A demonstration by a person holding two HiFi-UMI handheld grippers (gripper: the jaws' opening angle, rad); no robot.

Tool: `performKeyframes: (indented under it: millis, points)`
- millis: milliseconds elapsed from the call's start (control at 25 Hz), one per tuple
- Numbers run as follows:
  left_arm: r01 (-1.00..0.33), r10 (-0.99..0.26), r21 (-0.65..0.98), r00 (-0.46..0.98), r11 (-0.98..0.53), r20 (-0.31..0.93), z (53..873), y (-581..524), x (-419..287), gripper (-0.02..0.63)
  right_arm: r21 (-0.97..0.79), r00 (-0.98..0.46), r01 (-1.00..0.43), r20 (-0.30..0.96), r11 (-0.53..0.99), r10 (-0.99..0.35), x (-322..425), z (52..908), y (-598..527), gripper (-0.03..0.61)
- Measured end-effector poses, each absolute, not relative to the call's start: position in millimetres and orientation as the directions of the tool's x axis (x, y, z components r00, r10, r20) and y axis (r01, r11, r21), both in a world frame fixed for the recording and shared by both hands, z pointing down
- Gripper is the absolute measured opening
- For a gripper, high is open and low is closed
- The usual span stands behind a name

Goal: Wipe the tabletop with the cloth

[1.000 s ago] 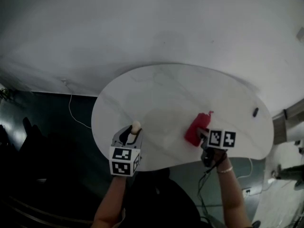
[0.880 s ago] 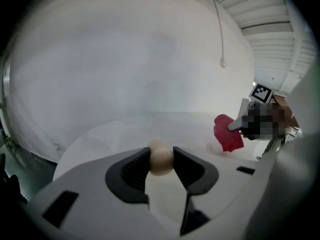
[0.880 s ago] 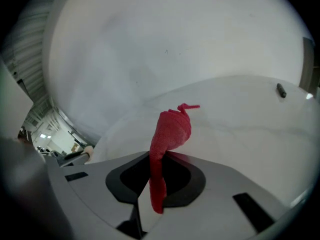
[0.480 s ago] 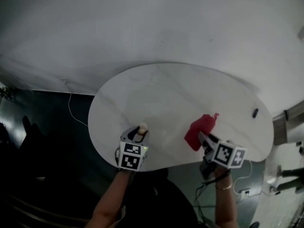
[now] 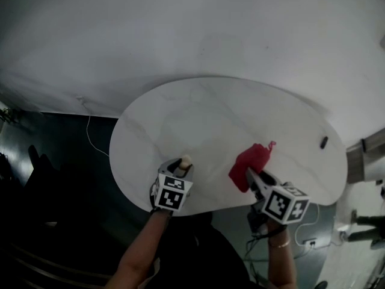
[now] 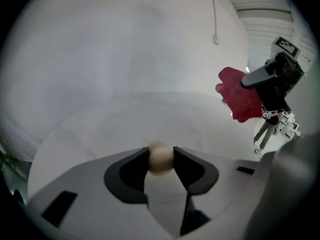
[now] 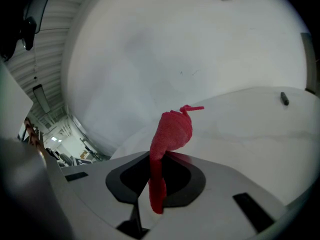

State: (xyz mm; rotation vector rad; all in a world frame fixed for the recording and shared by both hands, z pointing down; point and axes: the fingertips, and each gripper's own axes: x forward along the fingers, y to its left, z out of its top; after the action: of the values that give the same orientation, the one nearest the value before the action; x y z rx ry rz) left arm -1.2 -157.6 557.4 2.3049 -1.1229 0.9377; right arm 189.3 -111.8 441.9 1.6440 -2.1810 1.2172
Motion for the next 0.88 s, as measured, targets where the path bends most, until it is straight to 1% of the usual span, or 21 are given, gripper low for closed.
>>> performKeyframes:
  millis: [360,640,800,880]
  points:
    - [-0.805,-0.490,0.094,0.445,-0.586,0.750,572,-154,6,0.146,-0.495,-0.414,-0.862,0.562,0.109,-0.716,168,450,-110,0.051]
    - [-0.806,-0.484,0.103,0.446,-0.583,0.753,576,-154,6,0.149,-0.467,-0.415,-0.873,0.555,0.143,-0.721,161,445,-110,0.051]
    - [-0.802,-0.485,0.098,0.447,-0.589,0.752,577,-153,5,0.169,-0.467,-0.422,-0.871,0.552,0.152,-0.719,159,443,-108,0.051]
    - [-0.797,-0.476,0.097,0.448,-0.597,0.756,578,-152,6,0.191,-0.465,-0.423,-0.872,0.552,0.155,-0.719,158,441,-108,0.051]
